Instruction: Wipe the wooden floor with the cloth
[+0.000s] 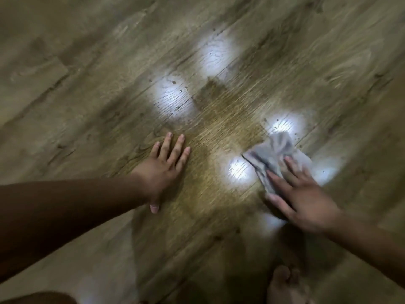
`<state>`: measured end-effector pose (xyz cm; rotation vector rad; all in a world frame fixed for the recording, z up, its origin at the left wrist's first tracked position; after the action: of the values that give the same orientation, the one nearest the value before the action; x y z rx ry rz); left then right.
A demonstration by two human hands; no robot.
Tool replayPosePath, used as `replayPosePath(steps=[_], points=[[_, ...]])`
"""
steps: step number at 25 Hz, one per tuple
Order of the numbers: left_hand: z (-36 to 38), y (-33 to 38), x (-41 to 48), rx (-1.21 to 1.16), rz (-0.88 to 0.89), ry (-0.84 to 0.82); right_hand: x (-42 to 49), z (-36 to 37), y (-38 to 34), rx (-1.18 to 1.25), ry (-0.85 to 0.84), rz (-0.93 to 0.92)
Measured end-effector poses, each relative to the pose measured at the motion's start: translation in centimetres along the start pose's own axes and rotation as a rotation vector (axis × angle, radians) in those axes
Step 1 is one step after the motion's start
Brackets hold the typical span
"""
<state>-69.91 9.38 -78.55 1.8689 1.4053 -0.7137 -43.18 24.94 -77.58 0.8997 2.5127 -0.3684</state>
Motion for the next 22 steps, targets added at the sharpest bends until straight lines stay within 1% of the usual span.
replayPosePath(steps=[1,2,3,5,6,7,8,9,10,11,12,13,14,15,16,17,18,19,20,21,22], points=[[0.1,0.0,-0.2,0.039,0.05,0.029,4.0,-1.6,-2.3,0.003,0.014,0.009],[0.0,0.6,-0.3,0.116,0.148,0.078,7.7,-2.9,-5.2,-0.025,0.041,-0.005],[0.0,1.3,-0.4,0.195,0.235,0.135,10.4,-3.9,-8.8,-0.071,0.044,-0.062],[0.8,2.1,-0.7,0.261,0.335,0.233,12.7,-4.0,-14.9,-0.204,0.023,-0.367],[1.1,2.4,-0.8,0.282,0.365,0.268,13.0,-4.3,-15.2,-0.243,0.005,-0.508],[1.2,2.4,-0.8,0.253,0.373,0.275,13.4,-5.5,-13.7,-0.217,0.046,-0.58],[1.1,2.8,-1.0,0.232,0.365,0.3,14.3,-7.4,-10.6,-0.158,0.123,-0.539],[1.0,3.0,-1.1,0.217,0.348,0.315,16.3,-9.7,-5.9,-0.081,0.209,-0.385],[0.8,3.2,-1.2,0.218,0.337,0.33,18.5,-11.9,0.1,-0.012,0.27,-0.147],[0.6,3.2,-1.3,0.225,0.33,0.339,19.9,-13.9,6.0,0.028,0.271,0.13],[0.6,3.0,-1.2,0.245,0.322,0.335,20.5,-15.3,10.7,0.047,0.26,0.345],[0.7,2.7,-1.1,0.251,0.314,0.316,20.8,-16.0,13.3,0.042,0.26,0.479],[0.8,2.2,-1.0,0.239,0.275,0.272,21.1,-15.7,13.0,0.063,0.252,0.528],[0.7,1.6,-1.0,0.221,0.202,0.231,21.3,-15.2,11.2,0.114,0.242,0.496],[0.4,1.1,-1.0,0.209,0.117,0.225,21.5,-14.6,9.2,0.136,0.246,0.446],[0.1,0.8,-1.1,0.178,0.036,0.232,21.3,-13.1,6.2,0.104,0.265,0.354],[0.1,0.6,-1.4,0.139,-0.028,0.255,19.7,-10.8,2.0,0.019,0.245,0.179],[0.3,0.5,-1.9,0.096,-0.079,0.294,16.5,-7.4,-3.2,-0.037,0.201,-0.04],[0.7,0.5,-2.7,0.037,-0.121,0.337,12.2,-3.3,-8.3,-0.096,0.1,-0.273],[1.3,0.6,-3.6,-0.008,-0.16,0.374,7.7,-1.3,-12.0,-0.148,-0.008,-0.493],[1.5,0.7,-4.3,-0.027,-0.173,0.389,5.0,-0.5,-13.1,-0.149,-0.086,-0.639]])
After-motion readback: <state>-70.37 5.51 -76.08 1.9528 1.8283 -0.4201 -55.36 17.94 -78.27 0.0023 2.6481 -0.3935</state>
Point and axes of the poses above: each hand's wrist, its own x-axis towards the middle knuckle, its own z-axis out of the palm, y = z × x, the point moved 6 cm from there along x, towards the middle knuckle, and after that the axes turned 13 degrees about z, right-handed, at the moved point
